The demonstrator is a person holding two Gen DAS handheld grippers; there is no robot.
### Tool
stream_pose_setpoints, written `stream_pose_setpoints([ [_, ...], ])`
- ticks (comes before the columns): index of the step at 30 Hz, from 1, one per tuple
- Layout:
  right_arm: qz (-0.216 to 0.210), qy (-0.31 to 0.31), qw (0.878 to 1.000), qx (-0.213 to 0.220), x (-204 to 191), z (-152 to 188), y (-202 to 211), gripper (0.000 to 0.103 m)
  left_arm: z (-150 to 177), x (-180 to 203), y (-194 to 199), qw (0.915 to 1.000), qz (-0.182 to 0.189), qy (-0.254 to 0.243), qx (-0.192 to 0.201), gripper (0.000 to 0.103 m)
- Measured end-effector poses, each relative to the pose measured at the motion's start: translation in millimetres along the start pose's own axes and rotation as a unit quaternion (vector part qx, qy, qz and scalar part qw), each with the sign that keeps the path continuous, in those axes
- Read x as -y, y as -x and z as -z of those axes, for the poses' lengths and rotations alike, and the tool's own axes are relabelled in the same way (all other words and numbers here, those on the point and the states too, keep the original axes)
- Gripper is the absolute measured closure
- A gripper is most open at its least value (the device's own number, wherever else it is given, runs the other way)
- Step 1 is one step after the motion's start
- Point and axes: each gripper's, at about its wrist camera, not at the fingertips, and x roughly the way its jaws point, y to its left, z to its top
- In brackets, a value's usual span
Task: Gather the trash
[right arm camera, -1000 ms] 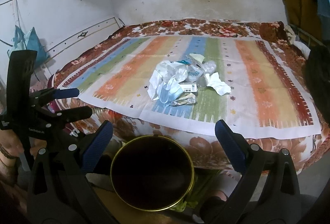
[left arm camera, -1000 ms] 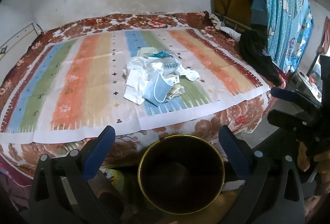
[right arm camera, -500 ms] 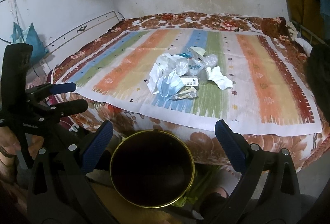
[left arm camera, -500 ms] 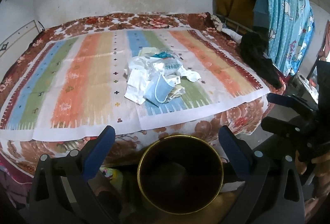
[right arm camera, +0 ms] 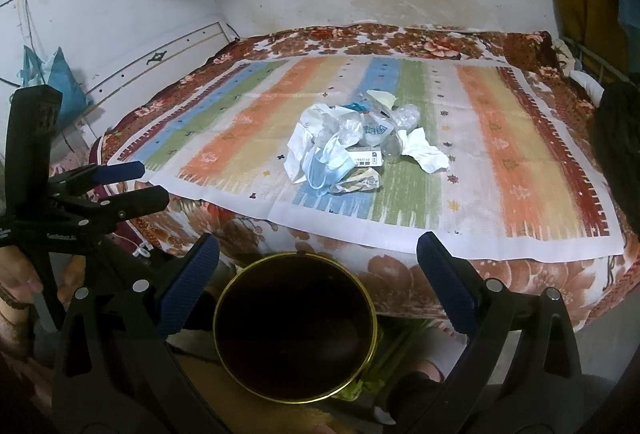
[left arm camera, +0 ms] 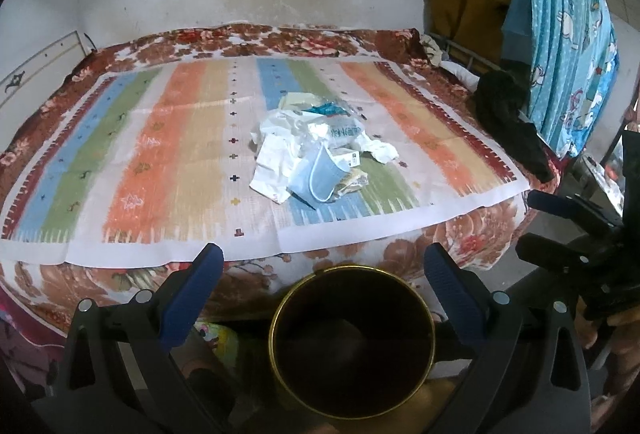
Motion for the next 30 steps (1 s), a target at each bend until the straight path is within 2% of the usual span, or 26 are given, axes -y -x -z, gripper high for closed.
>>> stream_pose_setpoints([
  [6,0.001,-0.004,1.0,0.004,0.9,-0.4,0.5,0.009,-0.1,-6.2,-4.1,0.9998,0.006,0.014,-0.013,0.006],
  [13,0.002,-0.005,1.0,0.004,0.5,-1.2,0.1,0.009,0.4,-6.5,-5.3,0.9995,-0.026,0.014,-0.013,0.006],
  [24,-0.037,-0.024,0.999,-0.026,4.8,-14.3,-18.0,0.009,-2.8,-7.0,-10.1,0.999,-0.038,0.006,-0.021,0.006],
  [30,-0.026,-0.022,0.999,-0.027,7.9,-29.1,-29.6,0.01,-14.8,-7.1,-19.6,0.9977,-0.06,-0.007,-0.029,0.006],
])
